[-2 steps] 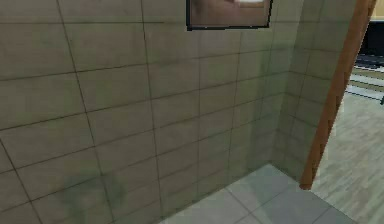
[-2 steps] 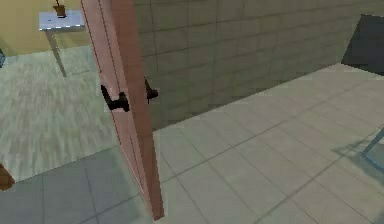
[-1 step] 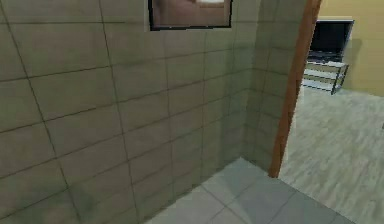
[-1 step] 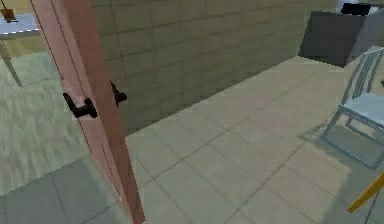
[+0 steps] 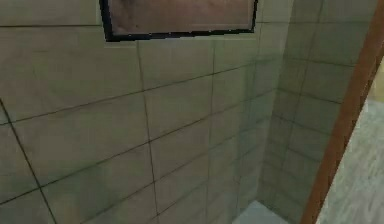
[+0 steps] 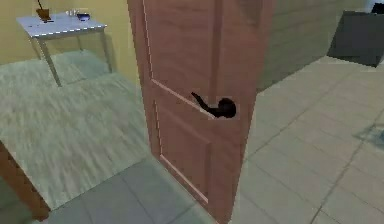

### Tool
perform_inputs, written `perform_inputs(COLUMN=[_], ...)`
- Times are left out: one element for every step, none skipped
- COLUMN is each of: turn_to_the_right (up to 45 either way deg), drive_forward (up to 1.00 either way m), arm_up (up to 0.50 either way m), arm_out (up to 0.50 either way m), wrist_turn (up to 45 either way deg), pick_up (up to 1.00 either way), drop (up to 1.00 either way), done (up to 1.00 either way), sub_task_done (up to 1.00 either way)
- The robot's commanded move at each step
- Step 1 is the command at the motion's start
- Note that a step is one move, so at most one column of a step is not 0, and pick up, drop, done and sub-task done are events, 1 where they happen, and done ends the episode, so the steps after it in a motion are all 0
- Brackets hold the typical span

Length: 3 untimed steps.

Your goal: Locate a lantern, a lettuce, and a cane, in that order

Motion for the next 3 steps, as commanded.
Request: perform_inputs(turn_to_the_right=[45.0,18.0,0.0], drive_forward=[0.0,0.0,1.0], arm_up=[0.0,0.0,0.0], arm_out=[0.0,0.0,0.0], wrist_turn=[0.0,0.0,0.0], pick_up=[0.0,0.0,0.0], drop=[0.0,0.0,0.0], done=[0.0,0.0,0.0], sub_task_done=[0.0,0.0,0.0])
